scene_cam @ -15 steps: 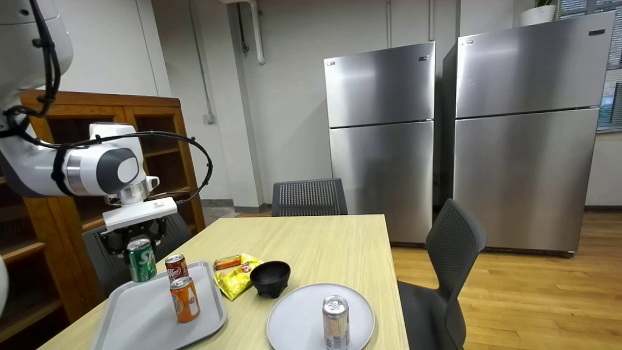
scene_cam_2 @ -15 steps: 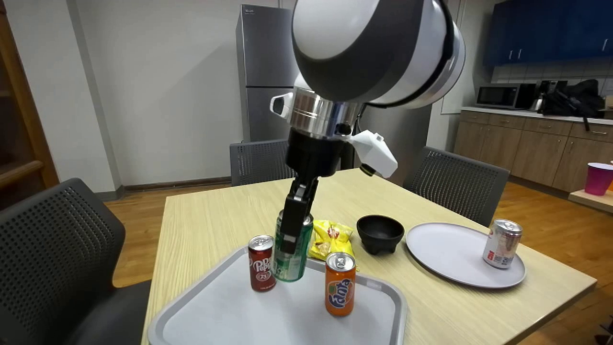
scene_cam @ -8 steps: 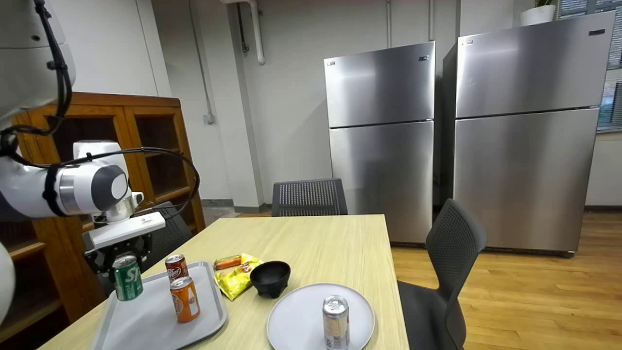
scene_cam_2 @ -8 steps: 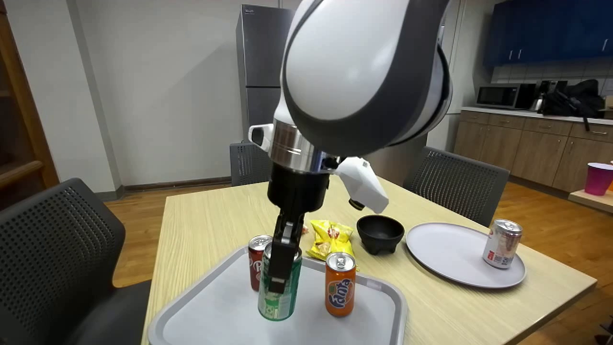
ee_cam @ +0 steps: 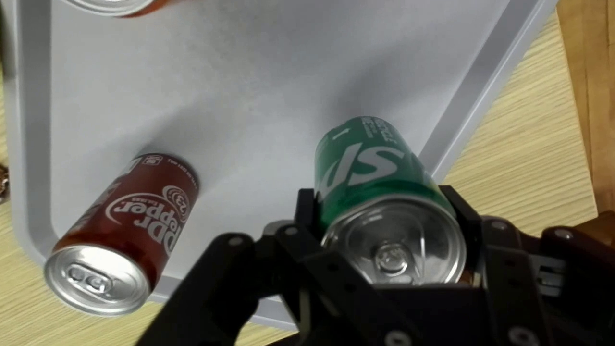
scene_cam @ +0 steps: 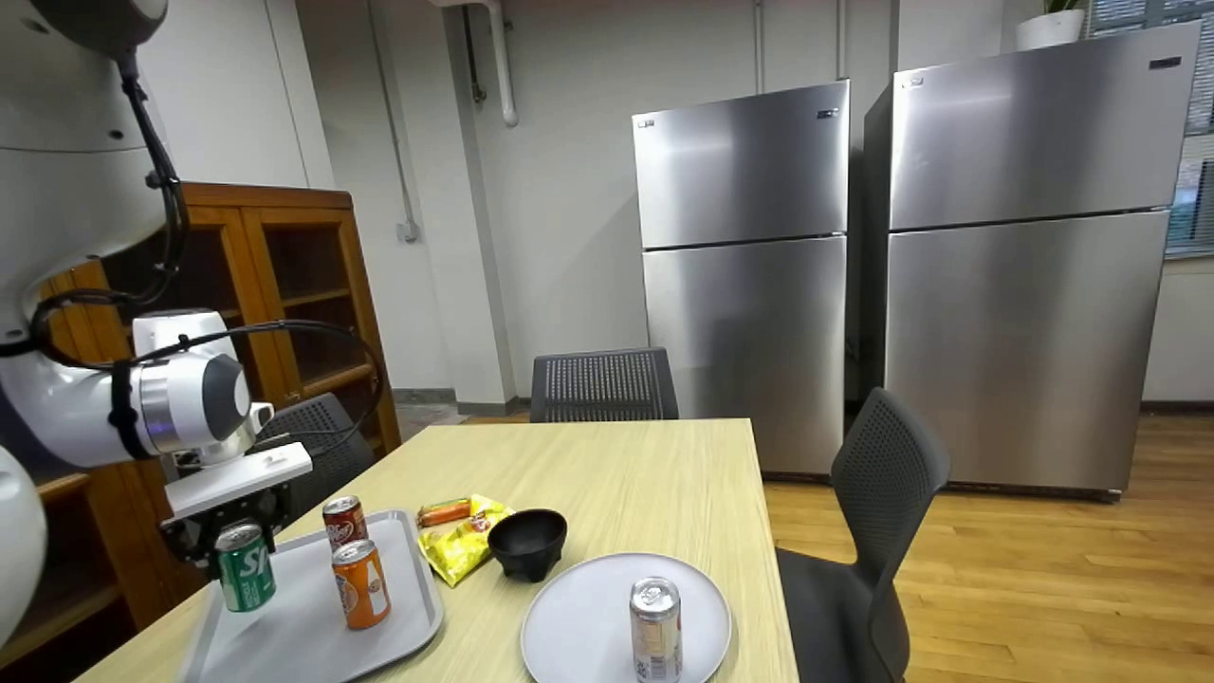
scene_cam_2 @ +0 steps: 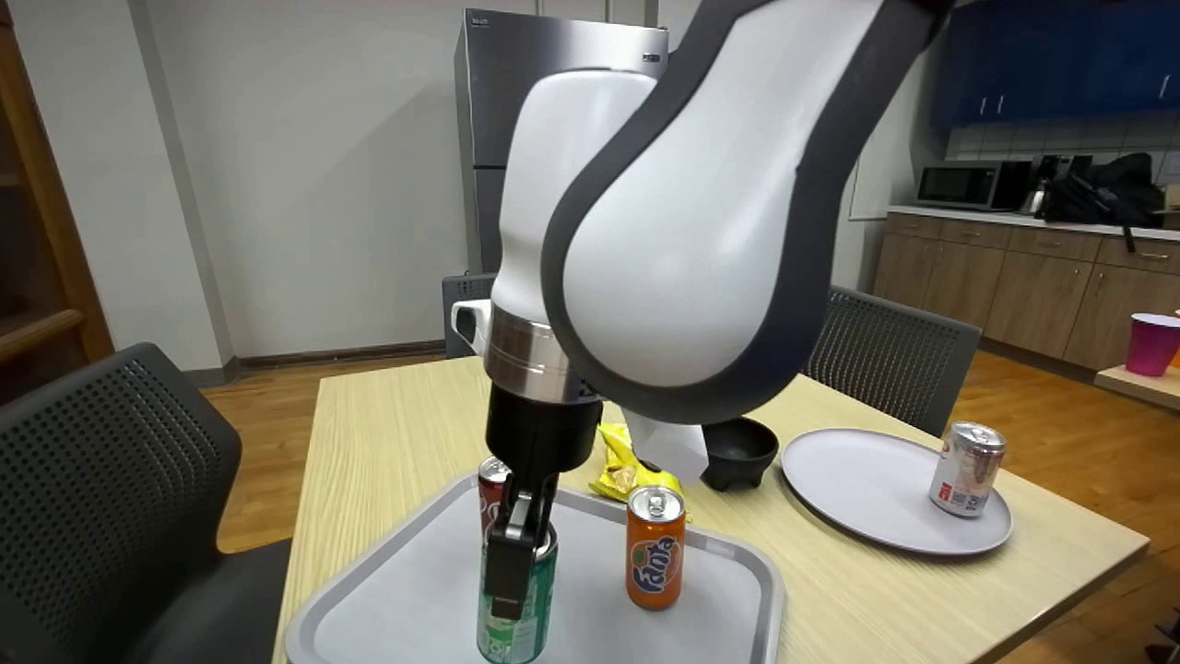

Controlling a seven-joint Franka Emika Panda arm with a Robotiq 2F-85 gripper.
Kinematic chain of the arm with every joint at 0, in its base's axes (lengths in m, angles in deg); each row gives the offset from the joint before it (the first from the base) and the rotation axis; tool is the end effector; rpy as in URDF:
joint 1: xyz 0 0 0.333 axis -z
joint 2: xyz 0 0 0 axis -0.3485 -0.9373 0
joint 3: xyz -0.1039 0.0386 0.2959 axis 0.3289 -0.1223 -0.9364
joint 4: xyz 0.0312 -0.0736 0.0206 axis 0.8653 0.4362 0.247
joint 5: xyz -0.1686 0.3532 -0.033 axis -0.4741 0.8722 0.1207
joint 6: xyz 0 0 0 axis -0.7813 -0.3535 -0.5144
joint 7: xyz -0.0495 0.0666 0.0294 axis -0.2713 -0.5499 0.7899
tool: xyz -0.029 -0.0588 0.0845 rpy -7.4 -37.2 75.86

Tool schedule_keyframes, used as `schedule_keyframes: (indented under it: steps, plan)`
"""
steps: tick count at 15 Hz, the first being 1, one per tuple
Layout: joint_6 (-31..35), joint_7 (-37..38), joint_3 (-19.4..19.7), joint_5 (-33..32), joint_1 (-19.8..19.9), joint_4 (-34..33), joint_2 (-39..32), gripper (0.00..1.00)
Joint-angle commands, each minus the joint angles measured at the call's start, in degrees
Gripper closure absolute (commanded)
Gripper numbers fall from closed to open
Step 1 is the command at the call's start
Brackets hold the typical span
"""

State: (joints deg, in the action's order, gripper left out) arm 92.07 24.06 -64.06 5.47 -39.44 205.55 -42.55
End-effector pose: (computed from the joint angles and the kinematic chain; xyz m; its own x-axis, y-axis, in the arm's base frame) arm 0.3878 0.3320 0.1818 0.3237 0.9300 0.1742 0.9430 -0.3321 0.0206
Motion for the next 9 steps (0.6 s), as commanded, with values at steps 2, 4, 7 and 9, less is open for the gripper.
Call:
schedule_keyframes:
  steps: [2,4,7,9]
  plan:
    - [1.74,7.57,4.88,-4.92,-4.94,-4.97,-4.06,0.62]
    - [2.20,10.04,7.38,-6.64,-7.24,-6.44,-5.34,0.62]
    - [2.29,11.95,9.46,-8.09,-9.32,-7.76,-6.52,0.62]
    - [2.25,12.59,10.19,-8.86,-10.12,-8.19,-6.83,0.62]
